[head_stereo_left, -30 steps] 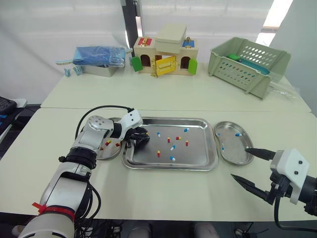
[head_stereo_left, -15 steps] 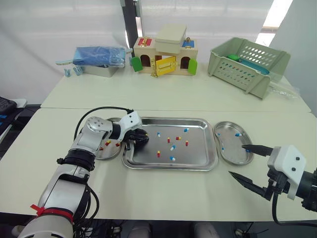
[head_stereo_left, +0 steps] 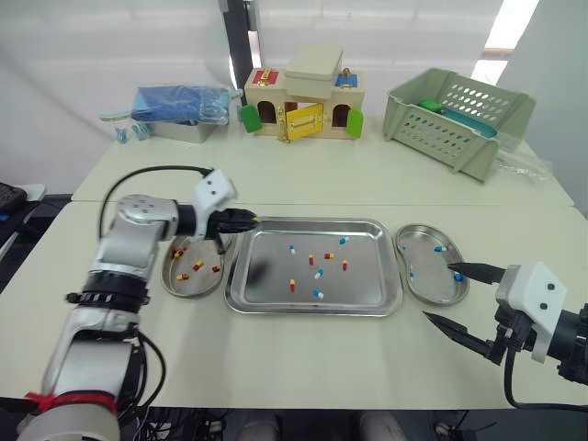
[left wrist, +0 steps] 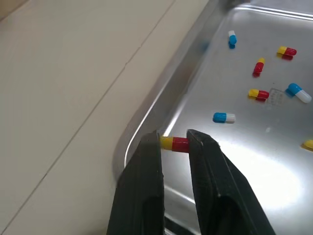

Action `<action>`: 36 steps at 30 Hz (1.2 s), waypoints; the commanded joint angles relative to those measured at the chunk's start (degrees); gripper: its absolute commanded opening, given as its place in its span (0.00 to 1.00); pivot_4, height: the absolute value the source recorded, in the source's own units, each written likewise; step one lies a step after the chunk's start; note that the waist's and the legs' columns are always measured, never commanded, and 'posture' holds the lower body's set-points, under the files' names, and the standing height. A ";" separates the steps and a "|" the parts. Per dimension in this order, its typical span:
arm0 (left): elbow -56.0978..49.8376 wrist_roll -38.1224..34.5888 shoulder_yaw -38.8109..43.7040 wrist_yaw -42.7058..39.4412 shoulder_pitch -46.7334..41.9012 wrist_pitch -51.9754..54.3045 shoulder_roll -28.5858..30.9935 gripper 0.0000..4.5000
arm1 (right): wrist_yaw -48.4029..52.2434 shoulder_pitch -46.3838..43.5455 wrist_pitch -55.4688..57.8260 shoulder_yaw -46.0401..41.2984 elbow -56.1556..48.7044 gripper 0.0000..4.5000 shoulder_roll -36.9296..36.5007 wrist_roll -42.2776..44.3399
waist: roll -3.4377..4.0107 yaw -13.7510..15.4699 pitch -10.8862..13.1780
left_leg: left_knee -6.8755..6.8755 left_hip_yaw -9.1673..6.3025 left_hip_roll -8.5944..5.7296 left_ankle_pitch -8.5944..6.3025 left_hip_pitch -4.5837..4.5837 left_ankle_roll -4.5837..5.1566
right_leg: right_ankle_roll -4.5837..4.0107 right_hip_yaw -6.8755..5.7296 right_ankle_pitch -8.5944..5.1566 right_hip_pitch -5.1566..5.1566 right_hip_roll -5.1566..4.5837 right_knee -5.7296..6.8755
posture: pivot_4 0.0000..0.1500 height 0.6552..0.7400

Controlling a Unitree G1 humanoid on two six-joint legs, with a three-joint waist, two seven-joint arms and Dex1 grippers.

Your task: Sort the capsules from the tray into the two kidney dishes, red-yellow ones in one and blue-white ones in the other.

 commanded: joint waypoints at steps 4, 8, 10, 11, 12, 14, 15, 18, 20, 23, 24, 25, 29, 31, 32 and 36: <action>-6.48 -2.17 6.94 3.45 8.06 5.34 6.42 0.09 | 1.66 -1.83 -1.08 0.32 1.08 1.00 -1.68 1.01 | -0.01 0.02 0.00 | 0.02 -0.01 0.00 0.00 -0.01 0.01 | 0.00 0.00 0.00 0.02 0.00 0.00 | 1.00 1.00; -7.10 -2.47 7.81 5.57 11.79 5.45 6.61 0.09 | 2.19 -3.96 -1.97 2.83 2.94 1.00 -2.20 0.53 | -0.01 0.59 0.00 | 0.02 -0.01 0.00 -0.01 -0.03 0.01 | 0.00 -0.01 0.00 0.01 -0.01 -0.02 | 1.00 1.00; -7.27 -2.97 7.68 6.41 12.60 5.98 5.89 0.09 | 2.48 -4.81 -2.51 3.89 3.66 1.00 -2.41 0.11 | -0.01 0.92 0.00 | 0.03 0.00 -0.01 -0.01 -0.03 0.01 | 0.00 0.00 0.00 0.01 -0.01 -0.02 | 1.00 1.00; -7.24 -2.85 7.41 6.90 12.93 5.79 5.72 0.09 | 2.60 -5.25 -2.63 4.16 3.94 1.00 -2.45 0.13 | -0.01 1.01 0.00 | 0.03 0.00 -0.01 -0.01 -0.04 0.01 | 0.00 0.00 0.00 0.01 -0.01 -0.02 | 1.00 1.00; -6.98 -2.56 7.19 7.69 13.11 5.51 5.45 0.17 | 2.64 -5.84 -2.71 4.46 4.25 1.00 -2.51 0.18 | -0.02 1.00 0.00 | 0.03 0.00 -0.01 -0.01 -0.05 0.01 | 0.00 0.00 0.00 0.00 -0.01 -0.03 | 1.00 1.00; -6.78 -2.37 7.03 8.97 13.16 5.39 5.00 0.30 | 2.78 -6.75 -2.90 4.94 4.84 1.00 -2.65 0.17 | -0.02 0.95 0.01 | 0.03 0.00 -0.01 -0.01 -0.05 0.01 | 0.00 0.01 0.00 -0.01 -0.01 -0.03 | 1.00 1.00; -6.97 -2.49 7.00 9.18 13.17 5.52 4.95 0.36 | 2.89 -7.15 -2.97 5.15 5.08 1.00 -2.72 0.18 | -0.02 0.95 0.00 | 0.03 0.00 0.00 -0.01 -0.05 0.01 | 0.00 -0.01 0.00 -0.01 -0.01 -0.02 | 1.00 1.00; -8.65 -3.59 7.51 9.23 13.25 6.71 5.17 0.57 | 3.20 -7.81 -3.24 5.50 5.70 1.00 -2.93 0.10 | -0.02 0.94 0.01 | 0.03 0.00 0.00 -0.01 -0.06 0.01 | 0.00 0.00 0.00 -0.03 -0.01 -0.02 | 1.00 1.00; -9.86 -4.10 7.90 9.18 13.45 7.40 5.48 0.71 | 3.42 -8.02 -3.43 5.66 6.01 1.00 -3.02 0.00 | -0.02 0.94 0.01 | 0.03 0.01 0.00 -0.01 -0.06 0.01 | 0.00 0.00 0.00 -0.03 -0.01 -0.02 | 1.00 1.00; -12.20 -5.55 9.15 9.00 14.30 8.55 6.07 0.94 | 3.74 -8.56 -3.52 6.01 6.53 1.00 -3.01 -0.01 | -0.02 0.94 0.01 | 0.02 0.00 0.00 -0.01 -0.05 0.01 | 0.00 0.00 0.00 -0.03 -0.01 -0.02 | 1.00 1.00; -13.15 -6.34 9.80 8.78 14.80 8.62 6.27 0.99 | 3.86 -8.75 -3.58 6.16 6.72 1.00 -3.04 -0.02 | -0.02 0.90 0.01 | 0.02 0.01 0.00 -0.01 -0.05 0.01 | 0.00 0.01 0.00 -0.03 -0.01 -0.02 | 1.00 1.00; -14.15 -7.06 10.48 8.57 15.33 8.73 6.49 0.99 | 3.98 -8.94 -3.63 6.29 6.93 1.00 -3.09 -0.04 | -0.02 0.83 0.01 | 0.02 0.01 0.00 -0.01 -0.05 0.01 | 0.00 0.01 0.00 -0.03 -0.01 -0.02 | 1.00 1.00; -19.75 -12.36 16.05 7.10 19.08 9.33 7.41 0.99 | 4.84 -9.25 -4.03 6.38 8.09 1.00 -3.55 -0.16 | -0.02 0.71 0.01 | 0.00 0.02 0.02 -0.01 -0.05 0.01 | 0.00 0.03 0.00 -0.05 -0.01 -0.01 | 1.00 1.00; -23.25 -15.96 20.54 5.73 22.99 10.58 8.08 0.99 | 5.50 -9.27 -4.35 6.27 8.84 1.00 -3.91 -0.19 | -0.02 0.74 0.01 | 0.00 0.02 0.02 -0.01 -0.06 0.01 | 0.00 0.02 0.00 -0.05 -0.01 -0.02 | 1.00 1.00; -24.98 -17.34 22.95 5.19 25.50 10.85 8.34 0.99 | 5.89 -9.30 -4.57 6.18 9.30 1.00 -4.07 -0.21 | -0.01 0.73 0.00 | 0.00 0.04 0.03 -0.01 -0.05 0.01 | 0.00 0.04 0.00 -0.06 -0.01 -0.02 | 1.00 1.00; -29.12 -19.33 29.47 4.52 34.36 10.00 8.98 0.99 | 7.30 -9.43 -5.57 5.94 11.25 1.00 -4.75 -0.41 | -0.01 0.88 0.00 | -0.04 0.10 0.04 -0.09 -0.01 0.15 | 0.00 0.09 0.00 -0.05 -0.01 -0.03 | 1.00 1.00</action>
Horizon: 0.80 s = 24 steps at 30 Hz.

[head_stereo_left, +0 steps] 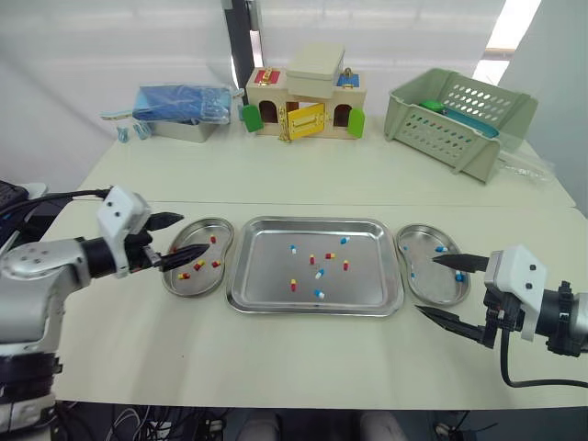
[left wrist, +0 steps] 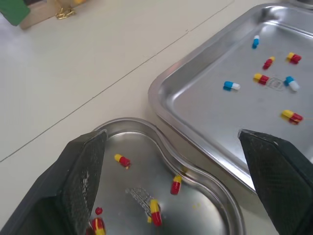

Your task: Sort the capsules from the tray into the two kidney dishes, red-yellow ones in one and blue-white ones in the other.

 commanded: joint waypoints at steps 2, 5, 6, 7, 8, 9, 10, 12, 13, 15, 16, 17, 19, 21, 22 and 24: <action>-6.41 -3.56 9.26 -1.82 9.44 0.58 1.09 0.99 | 2.18 -0.49 -2.24 -2.01 1.79 1.00 -1.37 0.00 | 0.00 0.19 0.00 | 0.01 -0.02 0.00 -0.03 0.01 0.05 | 0.00 -0.01 0.00 0.02 0.00 0.01 | 1.00 1.00; -8.66 -4.14 13.36 -3.33 16.75 0.05 0.99 0.99 | 3.54 -0.67 -2.74 -2.28 3.52 1.00 -2.01 0.29 | -0.01 0.28 0.00 | 0.00 0.00 0.01 -0.04 -0.01 0.05 | 0.00 -0.01 0.00 0.01 -0.01 -0.03 | 1.00 1.00; -9.05 -3.91 14.05 -3.40 18.43 -0.58 0.91 0.99 | 3.96 -0.78 -2.91 -2.13 4.10 1.00 -2.17 0.38 | -0.01 0.28 0.00 | 0.00 0.00 0.01 -0.04 -0.01 0.06 | 0.00 -0.01 0.00 0.01 -0.01 -0.03 | 1.00 1.00; -9.53 -3.99 14.67 -3.45 19.73 -0.98 0.78 0.99 | 4.44 -0.84 -3.20 -1.87 4.72 1.00 -2.41 0.32 | -0.01 0.32 0.00 | -0.01 0.02 0.01 -0.04 0.01 0.06 | 0.00 0.01 0.00 0.02 -0.01 -0.03 | 1.00 1.00; -10.23 -4.53 15.36 -3.18 20.74 -0.53 0.66 0.99 | 4.92 -1.00 -3.73 -1.43 5.58 1.00 -2.65 -0.09 | -0.01 0.38 0.00 | -0.01 0.01 0.01 -0.04 0.02 0.06 | 0.00 0.00 0.00 0.03 -0.01 -0.02 | 1.00 1.00; -10.84 -5.13 16.14 -2.99 21.72 -0.12 0.48 0.99 | 5.35 -1.11 -4.23 -1.12 6.27 1.00 -2.82 -0.42 | -0.01 0.41 0.00 | -0.01 0.01 0.01 -0.04 0.02 0.06 | -0.01 -0.01 0.00 0.03 -0.01 -0.02 | 1.00 1.00; -11.37 -5.66 17.03 -2.84 22.79 0.16 0.16 0.99 | 5.78 -1.29 -4.53 -0.93 6.86 1.00 -2.99 -0.53 | -0.01 0.46 0.00 | -0.01 0.02 0.01 -0.04 0.02 0.06 | 0.00 0.00 0.00 0.04 -0.01 -0.02 | 1.00 1.00; -12.15 -6.56 18.27 -2.36 24.49 0.54 -0.54 0.99 | 6.30 -1.73 -5.01 -0.53 7.81 1.00 -3.19 -0.64 | -0.01 0.51 0.00 | 0.00 0.03 0.00 -0.04 0.01 0.07 | 0.00 0.01 0.00 0.04 -0.02 -0.03 | 1.00 1.00; -12.57 -7.02 18.68 -2.23 25.32 0.71 -0.90 0.99 | 6.56 -1.93 -5.20 -0.26 8.15 1.00 -3.29 -0.72 | -0.01 0.52 0.00 | -0.01 0.03 0.01 -0.05 0.01 0.07 | 0.00 0.01 0.00 0.04 -0.02 -0.04 | 1.00 1.00; -13.80 -7.58 19.16 -2.12 27.32 0.66 -1.80 0.99 | 7.08 -2.32 -5.41 0.14 8.75 1.00 -3.49 -0.86 | -0.01 0.54 0.00 | -0.02 0.03 0.01 -0.05 0.01 0.07 | -0.01 0.01 0.00 0.03 -0.02 -0.04 | 1.00 1.00; -14.42 -7.86 19.35 -2.08 28.14 0.58 -2.17 0.99 | 7.25 -2.52 -5.46 0.24 8.99 1.00 -3.57 -0.92 | -0.01 0.57 0.00 | -0.02 0.03 0.01 -0.05 0.01 0.07 | -0.01 0.01 0.00 0.03 -0.01 -0.04 | 1.00 1.00; -15.04 -8.32 19.48 -2.03 28.79 0.72 -2.48 0.99 | 7.41 -2.70 -5.55 0.32 9.26 1.00 -3.62 -1.02 | -0.01 0.61 0.00 | -0.02 0.05 0.01 -0.05 0.01 0.07 | 0.00 0.02 0.00 0.03 -0.02 -0.05 | 1.00 1.00; -16.21 -9.44 19.93 -2.16 29.95 1.05 -2.77 0.99 | 7.78 -2.89 -5.65 0.37 9.58 1.00 -3.75 -1.20 | -0.01 0.68 0.00 | -0.02 0.03 0.02 -0.05 0.02 0.07 | -0.01 0.01 0.00 0.03 -0.01 -0.04 | 1.00 1.00; -16.68 -9.85 20.02 -2.10 30.54 1.02 -2.78 0.99 | 8.10 -3.11 -5.73 0.53 9.86 1.00 -3.83 -1.41 | -0.01 0.70 0.00 | -0.02 0.04 0.02 -0.05 0.02 0.07 | -0.01 0.01 0.00 0.03 -0.01 -0.04 | 1.00 1.00; -16.77 -9.89 19.98 -2.01 30.78 0.87 -2.79 0.99 | 8.20 -3.30 -5.76 0.64 10.02 1.00 -3.88 -1.49 | -0.01 0.71 0.00 | -0.02 0.05 0.01 -0.05 0.02 0.07 | 0.00 0.02 0.00 0.03 -0.01 -0.04 | 1.00 1.00; -16.99 -9.87 19.79 -2.00 31.35 0.49 -2.69 0.99 | 8.39 -3.75 -5.74 0.85 10.27 1.00 -3.97 -1.56 | -0.01 0.70 0.00 | -0.02 0.04 0.02 -0.05 0.02 0.07 | -0.01 0.01 0.00 0.03 -0.01 -0.04 | 1.00 1.00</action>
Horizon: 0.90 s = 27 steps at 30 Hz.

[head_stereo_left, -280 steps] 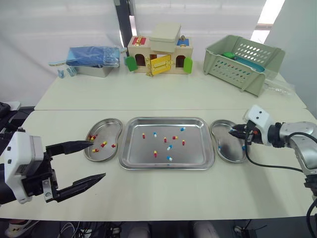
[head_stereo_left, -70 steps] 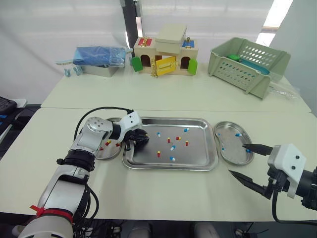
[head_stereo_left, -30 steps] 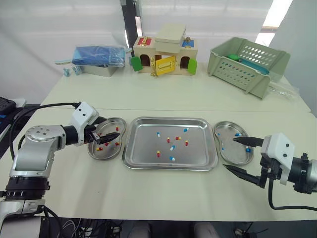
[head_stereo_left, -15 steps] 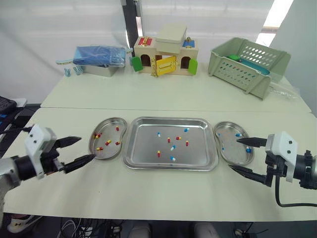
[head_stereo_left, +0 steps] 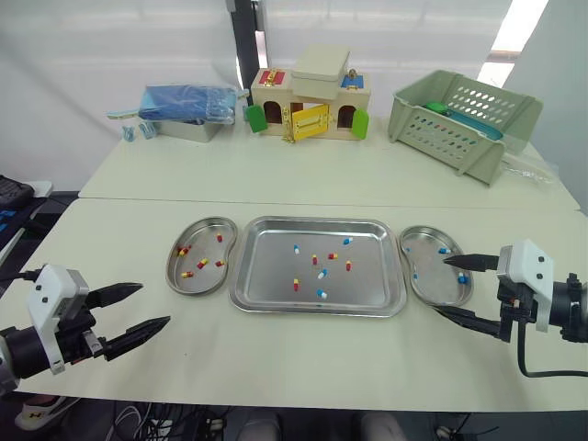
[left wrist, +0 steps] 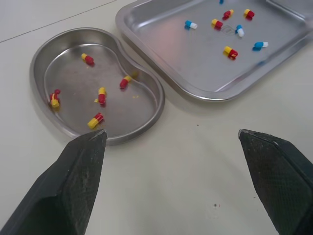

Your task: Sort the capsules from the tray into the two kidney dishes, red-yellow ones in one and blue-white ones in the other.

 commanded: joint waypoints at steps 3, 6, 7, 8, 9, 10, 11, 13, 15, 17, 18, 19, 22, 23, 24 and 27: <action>-2.54 -1.13 1.84 0.51 1.27 -0.90 -0.07 0.99 | 0.82 -2.42 -0.87 0.42 -0.09 1.00 -0.90 0.37 | 0.00 -0.09 0.00 | 0.00 0.01 0.00 0.00 0.01 0.00 | 0.00 0.01 0.00 0.00 0.00 0.00 | 1.00 1.00; -5.30 -1.99 0.98 1.22 1.54 -0.69 -0.61 0.99 | 0.75 -6.17 -0.94 3.44 1.02 1.00 -0.42 0.24 | 0.00 -0.19 0.00 | 0.00 0.01 0.00 0.00 0.00 0.00 | 0.00 0.01 0.00 0.00 0.00 0.00 | 1.00 1.00; -6.10 -2.34 0.79 1.44 1.63 -0.59 -0.76 0.99 | 0.67 -7.97 -0.69 4.81 1.39 1.00 -0.24 0.30 | 0.00 -0.21 0.00 | 0.00 0.02 0.00 0.00 0.00 0.00 | 0.00 0.02 0.00 0.00 0.00 0.00 | 1.00 1.00; -6.88 -2.55 0.70 1.75 1.80 -0.47 -0.92 0.99 | 0.62 -9.85 -0.55 6.15 1.90 1.00 -0.03 0.29 | 0.00 -0.24 0.00 | 0.00 0.01 0.02 0.00 0.01 0.00 | 0.00 0.01 0.00 0.00 0.00 0.00 | 1.00 1.00; -7.61 -2.66 0.62 2.11 2.00 -0.46 -1.11 0.99 | 0.52 -12.31 -0.50 7.80 2.68 1.00 0.42 0.21 | 0.00 -0.30 0.00 | 0.00 -0.01 0.02 0.00 0.01 0.00 | 0.00 -0.01 0.00 0.00 0.01 0.00 | 1.00 1.00; -8.50 -2.87 0.60 2.43 2.34 -0.43 -1.40 0.99 | 0.54 -15.12 -0.54 9.80 3.61 1.00 1.08 0.03 | 0.00 -0.35 0.00 | -0.01 0.00 0.03 0.00 0.01 0.00 | -0.01 0.00 0.00 0.00 0.01 0.00 | 1.00 1.00; -9.33 -3.02 0.60 2.70 2.75 -0.41 -1.70 0.99 | 0.57 -17.63 -0.64 11.65 4.48 1.00 1.74 -0.29 | 0.00 -0.43 0.00 | 0.00 0.01 0.02 0.00 0.02 0.00 | 0.00 0.01 0.00 0.00 0.01 0.00 | 1.00 1.00; -10.57 -3.14 0.57 3.25 3.45 -0.58 -2.19 0.99 | 0.79 -21.75 -0.77 14.72 6.01 1.00 3.01 -0.84 | 0.00 -0.51 0.00 | -0.01 0.02 0.02 0.00 0.02 0.00 | -0.01 0.02 0.00 -0.01 0.01 0.00 | 1.00 1.00; -11.65 -3.22 0.58 3.89 4.05 -0.80 -2.76 0.99 | 1.22 -24.74 -1.11 16.92 7.39 1.00 4.12 -1.26 | 0.00 -0.47 0.00 | -0.02 0.00 0.02 0.00 0.00 0.00 | -0.01 -0.01 0.00 -0.02 0.01 -0.02 | 1.00 1.00; -12.85 -3.33 0.39 4.59 4.43 -0.89 -3.21 0.99 | 1.65 -26.87 -1.84 18.36 8.71 1.00 4.83 -1.81 | 0.00 -0.44 0.00 | -0.01 0.00 0.02 0.00 -0.03 -0.01 | -0.01 0.00 0.00 -0.03 0.01 -0.03 | 1.00 1.00; -13.38 -3.42 0.17 4.78 4.33 -0.89 -3.15 0.99 | 1.84 -27.60 -1.91 18.63 9.15 1.00 4.95 -1.86 | 0.00 -0.41 0.00 | -0.01 0.00 0.02 0.00 -0.02 0.00 | -0.01 0.01 0.00 -0.03 0.01 -0.03 | 1.00 1.00; -13.80 -3.54 -0.05 4.87 4.14 -0.83 -2.98 0.99 | 2.00 -27.97 -1.91 18.63 9.32 1.00 4.94 -1.80 | 0.00 -0.33 0.00 | -0.01 0.00 0.02 0.00 -0.03 0.00 | -0.01 0.00 0.00 -0.04 0.01 -0.03 | 1.00 1.00; -14.03 -3.44 -2.26 4.91 1.10 -0.52 -0.64 0.99 | 2.55 -27.41 -1.84 17.47 8.55 1.00 4.32 -1.29 | 0.00 0.17 0.00 | -0.01 0.00 -0.01 0.00 -0.05 -0.01 | 0.00 0.00 0.00 -0.04 -0.01 -0.04 | 1.00 1.00; -13.84 -3.55 -3.48 4.89 -0.54 -0.17 0.51 0.99 | 2.61 -26.81 -1.75 16.92 8.03 1.00 4.04 -1.14 | 0.00 0.42 0.00 | -0.01 -0.02 -0.01 0.00 -0.04 0.00 | -0.01 -0.01 0.00 -0.04 -0.01 -0.04 | 1.00 1.00; -13.30 -3.58 -5.24 4.97 -2.82 0.36 1.86 0.99 | 2.50 -25.86 -1.58 16.25 7.25 1.00 3.71 -1.01 | 0.00 0.76 0.00 | 0.00 -0.02 -0.01 0.00 -0.04 0.00 | -0.01 -0.01 0.00 -0.04 -0.01 -0.03 | 1.00 1.00; -10.29 -2.75 -11.85 4.49 -10.87 0.69 5.39 0.99 | 1.50 -22.25 -0.48 13.91 4.48 1.00 2.85 -0.53 | 0.00 0.99 0.00 | 0.00 -0.03 -0.05 0.00 -0.07 0.00 | 0.00 -0.02 0.00 -0.04 -0.02 -0.04 | 1.00 1.00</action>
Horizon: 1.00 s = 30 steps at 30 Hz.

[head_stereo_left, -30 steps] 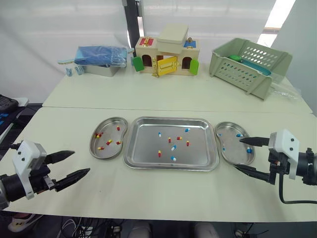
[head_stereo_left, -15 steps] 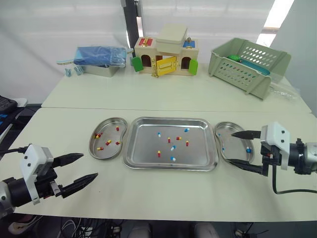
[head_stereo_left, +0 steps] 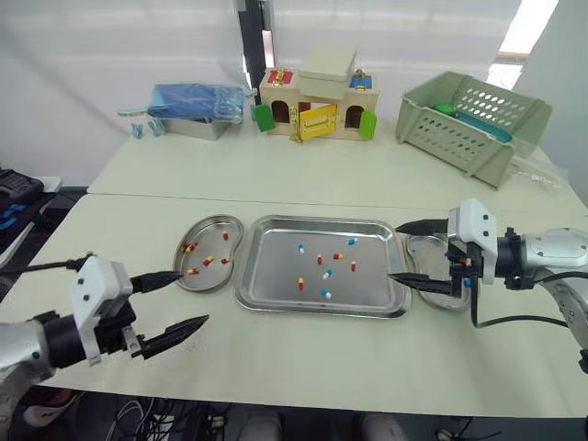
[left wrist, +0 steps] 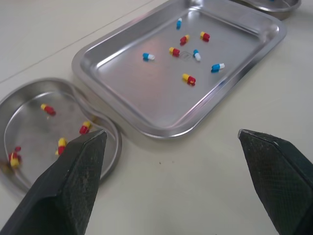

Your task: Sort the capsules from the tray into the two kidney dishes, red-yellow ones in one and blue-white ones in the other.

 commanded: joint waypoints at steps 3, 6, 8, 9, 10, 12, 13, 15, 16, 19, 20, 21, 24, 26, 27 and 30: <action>5.64 1.28 -12.62 -1.10 -13.64 0.65 4.35 0.99 | -1.94 6.28 0.51 -6.69 -5.85 1.00 -2.10 0.64 | 0.00 -0.13 0.00 | -0.01 -0.01 0.00 0.00 -0.02 0.00 | 0.00 -0.01 0.00 -0.03 0.00 0.01 | 1.00 1.00; 11.16 5.03 -22.06 -3.92 -22.55 -0.74 4.97 0.99 | -3.89 10.45 1.41 -9.62 -8.78 1.00 -2.30 0.76 | 0.01 -0.33 0.00 | -0.01 0.00 0.01 0.00 -0.01 0.00 | 0.00 -0.01 0.00 -0.03 0.02 0.03 | 1.00 1.00; 15.41 7.92 -28.89 -6.80 -29.35 -2.48 3.76 0.99 | -5.58 13.49 2.85 -12.14 -11.74 1.00 -1.98 1.66 | 0.01 -0.45 0.00 | -0.01 0.03 0.02 0.01 0.00 -0.01 | 0.00 0.01 0.00 -0.06 0.03 0.07 | 1.00 1.00; 17.38 9.07 -31.65 -8.22 -32.12 -3.39 3.03 0.99 | -6.36 14.90 3.41 -13.24 -12.97 1.00 -1.81 1.83 | 0.01 -0.65 0.00 | -0.01 0.01 0.02 0.01 -0.03 -0.01 | 0.00 -0.02 0.00 -0.06 0.05 0.07 | 1.00 1.00; 20.50 11.49 -35.42 -10.13 -35.60 -5.50 1.73 0.99 | -7.30 17.00 3.88 -14.60 -14.49 1.00 -1.46 1.61 | 0.01 -0.82 0.00 | 0.00 0.03 0.02 0.01 -0.02 -0.02 | 0.00 0.01 0.00 -0.05 0.05 0.07 | 1.00 1.00; 25.92 15.13 -40.48 -12.80 -40.47 -9.06 -0.66 0.99 | -8.94 19.99 4.73 -16.50 -16.78 1.00 -0.89 1.58 | 0.01 -0.72 0.00 | 0.01 0.00 0.01 0.02 -0.04 -0.02 | 0.00 -0.03 0.00 -0.04 0.04 0.04 | 1.00 1.00; 28.40 16.81 -42.45 -13.92 -42.34 -10.86 -1.72 0.99 | -9.64 21.20 5.17 -17.33 -17.78 1.00 -0.62 1.81 | 0.01 -0.57 0.00 | 0.01 0.00 0.00 0.02 -0.05 -0.03 | 0.00 -0.04 0.00 -0.04 0.04 0.04 | 1.00 1.00; 32.58 19.76 -45.58 -15.79 -45.21 -14.39 -3.70 0.99 | -10.67 23.47 5.88 -18.84 -19.56 1.00 -0.16 2.19 | -0.01 -0.75 0.01 | 0.04 0.03 0.00 0.02 -0.07 -0.03 | 0.00 -0.01 0.00 -0.05 0.04 0.04 | 1.00 1.00; 34.23 20.68 -46.72 -16.39 -46.30 -15.35 -4.77 0.99 | -11.05 24.59 6.11 -19.42 -20.34 1.00 -0.04 2.18 | -0.01 -0.82 0.01 | 0.04 0.03 -0.01 0.02 -0.06 -0.03 | 0.01 -0.01 0.00 -0.05 0.04 0.04 | 1.00 1.00; 38.45 23.22 -49.09 -17.19 -48.27 -18.11 -7.61 0.99 | -12.12 27.14 6.57 -20.84 -22.09 1.00 0.53 2.31 | -0.01 -1.08 0.01 | 0.04 0.00 0.00 0.03 -0.06 -0.04 | 0.01 -0.05 0.00 -0.04 0.04 0.04 | 1.00 1.00; 39.93 24.23 -49.81 -17.60 -48.66 -19.48 -8.30 0.95 | -12.51 27.89 6.78 -21.37 -22.68 1.00 0.75 2.45 | -0.01 -1.21 0.01 | 0.04 0.00 0.00 0.03 -0.06 -0.04 | 0.01 -0.04 0.00 -0.04 0.04 0.05 | 1.00 1.00; 41.62 25.10 -50.36 -17.71 -49.14 -20.71 -9.18 0.90 | -12.76 28.72 7.01 -22.01 -23.33 1.00 0.97 2.67 | -0.02 -1.24 0.01 | 0.04 0.01 0.00 0.03 -0.06 -0.04 | 0.01 -0.03 0.00 -0.03 0.04 0.05 | 1.00 1.00; 45.01 26.86 -51.22 -18.14 -50.27 -23.07 -11.01 0.72 | -13.26 30.73 7.56 -23.29 -24.81 1.00 1.42 3.00 | -0.02 -1.29 0.01 | 0.06 -0.01 -0.01 0.03 -0.05 -0.04 | 0.01 -0.04 0.00 -0.03 0.04 0.06 | 1.00 1.00; 46.36 28.12 -51.60 -18.03 -50.78 -24.16 -12.02 0.59 | -13.42 31.63 7.63 -23.69 -25.33 1.00 1.52 2.88 | -0.02 -1.31 0.01 | 0.06 -0.02 0.00 0.03 -0.06 -0.04 | 0.01 -0.05 0.00 -0.03 0.04 0.06 | 1.00 1.00; 46.92 28.57 -51.69 -17.97 -50.93 -24.61 -12.51 0.59 | -13.52 31.85 7.65 -23.78 -25.48 1.00 1.54 2.88 | -0.02 -1.29 0.01 | 0.06 -0.02 -0.01 0.03 -0.05 -0.04 | 0.01 -0.05 0.00 -0.02 0.04 0.06 | 1.00 1.00; 49.29 30.07 -51.79 -17.29 -51.54 -26.30 -14.11 0.59 | -13.82 31.85 7.83 -23.76 -25.65 1.00 1.53 3.05 | -0.02 -1.29 0.01 | 0.08 -0.03 -0.01 0.03 -0.05 -0.04 | 0.01 -0.06 0.00 0.00 0.04 0.06 | 1.00 1.00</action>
